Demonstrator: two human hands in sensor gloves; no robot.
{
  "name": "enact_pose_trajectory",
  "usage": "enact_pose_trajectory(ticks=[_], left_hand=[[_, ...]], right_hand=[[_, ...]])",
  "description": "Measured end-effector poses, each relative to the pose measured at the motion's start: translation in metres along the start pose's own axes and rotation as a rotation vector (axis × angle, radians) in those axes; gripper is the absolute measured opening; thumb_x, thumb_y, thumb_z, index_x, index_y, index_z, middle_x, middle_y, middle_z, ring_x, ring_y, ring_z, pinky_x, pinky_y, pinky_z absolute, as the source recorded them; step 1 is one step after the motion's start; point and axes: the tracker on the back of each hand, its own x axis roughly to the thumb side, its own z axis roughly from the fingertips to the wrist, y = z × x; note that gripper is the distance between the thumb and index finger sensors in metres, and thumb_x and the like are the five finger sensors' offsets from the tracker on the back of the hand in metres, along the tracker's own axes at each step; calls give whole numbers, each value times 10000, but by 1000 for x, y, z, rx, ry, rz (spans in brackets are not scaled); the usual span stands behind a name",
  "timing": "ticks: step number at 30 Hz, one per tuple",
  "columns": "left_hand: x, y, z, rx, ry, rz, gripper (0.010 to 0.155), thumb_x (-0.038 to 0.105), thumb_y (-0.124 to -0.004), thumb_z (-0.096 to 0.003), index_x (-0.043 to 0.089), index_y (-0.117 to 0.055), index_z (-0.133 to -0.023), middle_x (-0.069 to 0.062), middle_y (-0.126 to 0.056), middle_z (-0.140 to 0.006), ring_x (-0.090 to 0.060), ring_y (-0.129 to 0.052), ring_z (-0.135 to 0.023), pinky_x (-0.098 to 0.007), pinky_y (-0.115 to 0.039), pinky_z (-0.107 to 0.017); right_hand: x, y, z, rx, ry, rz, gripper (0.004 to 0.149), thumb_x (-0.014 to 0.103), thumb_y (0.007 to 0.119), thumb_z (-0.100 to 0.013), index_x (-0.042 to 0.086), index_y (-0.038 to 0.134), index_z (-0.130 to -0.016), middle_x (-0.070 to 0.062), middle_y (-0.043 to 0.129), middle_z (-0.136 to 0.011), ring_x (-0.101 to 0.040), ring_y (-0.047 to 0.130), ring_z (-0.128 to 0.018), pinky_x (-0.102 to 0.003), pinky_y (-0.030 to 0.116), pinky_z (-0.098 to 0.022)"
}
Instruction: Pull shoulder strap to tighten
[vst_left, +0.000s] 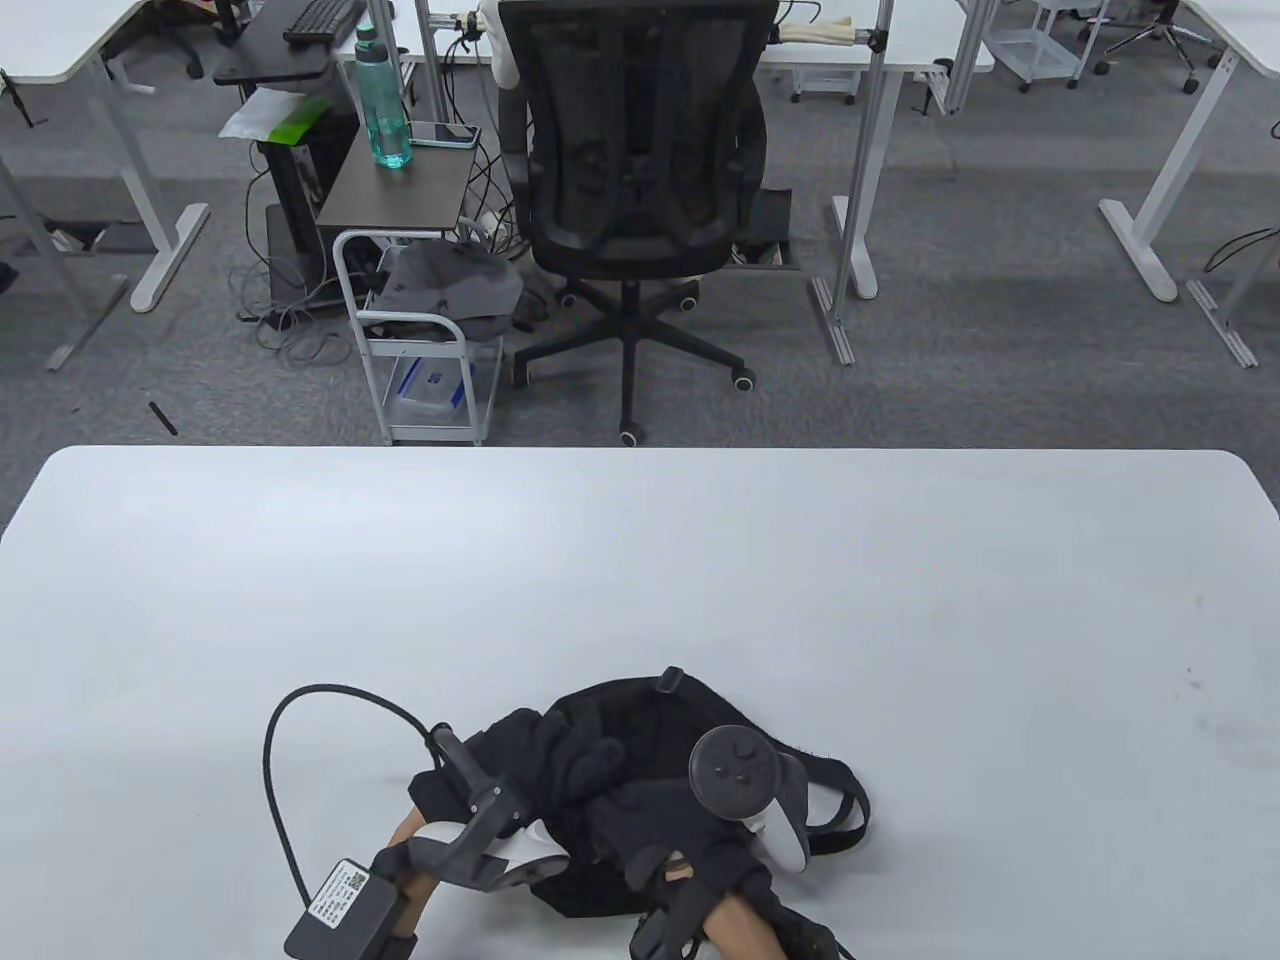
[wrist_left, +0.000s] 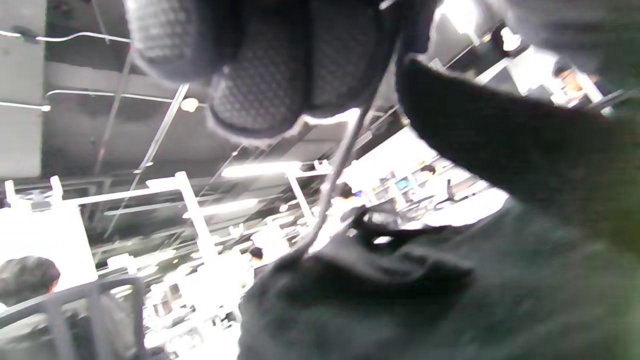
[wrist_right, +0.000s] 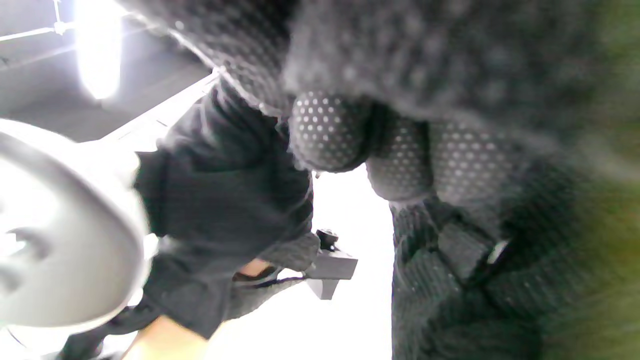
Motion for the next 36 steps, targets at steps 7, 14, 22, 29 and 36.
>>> enact_pose_trajectory(ticks=[7,14,22,29,36], left_hand=[[-4,3,2,4,24,-16,638,461,-562,-311,339,-559,-937,140,-972,-597,-109,-1010,-555,-295,-854,-445],[16,16,-4,59,-49,-9,637,469,-571,-317,315,-568,-935,128,-979,-593,-116,-1017,-547,-298,-859,-436],[21,10,-6,29,-58,19,644,457,-521,-304,359,-549,-940,136,-965,-611,-114,-1005,-574,-305,-847,-458],[0,-4,-3,-50,18,24,645,470,-513,-297,426,-503,-941,142,-957,-625,-114,-993,-596,-306,-840,-474],[6,8,-5,-7,4,-31,636,447,-550,-320,318,-547,-943,134,-968,-614,-114,-1008,-577,-301,-853,-454]], right_hand=[[-4,1,-1,58,30,-14,392,269,852,-436,-41,999,-626,-247,1008,-687,-436,1022,-500,-605,775,-453],[-12,-3,-2,-20,43,-70,536,380,805,-466,-59,913,-754,-288,888,-817,-483,939,-633,-629,725,-496],[-8,-3,-2,-22,34,11,414,302,798,-464,-46,1003,-555,-227,1040,-593,-390,1050,-410,-576,817,-403],[-2,0,-1,41,22,38,399,300,807,-460,-30,1016,-542,-218,1057,-565,-371,1062,-376,-561,831,-391],[-8,-5,1,22,56,-4,459,260,817,-452,-70,907,-758,-296,883,-822,-495,934,-635,-636,720,-497]])
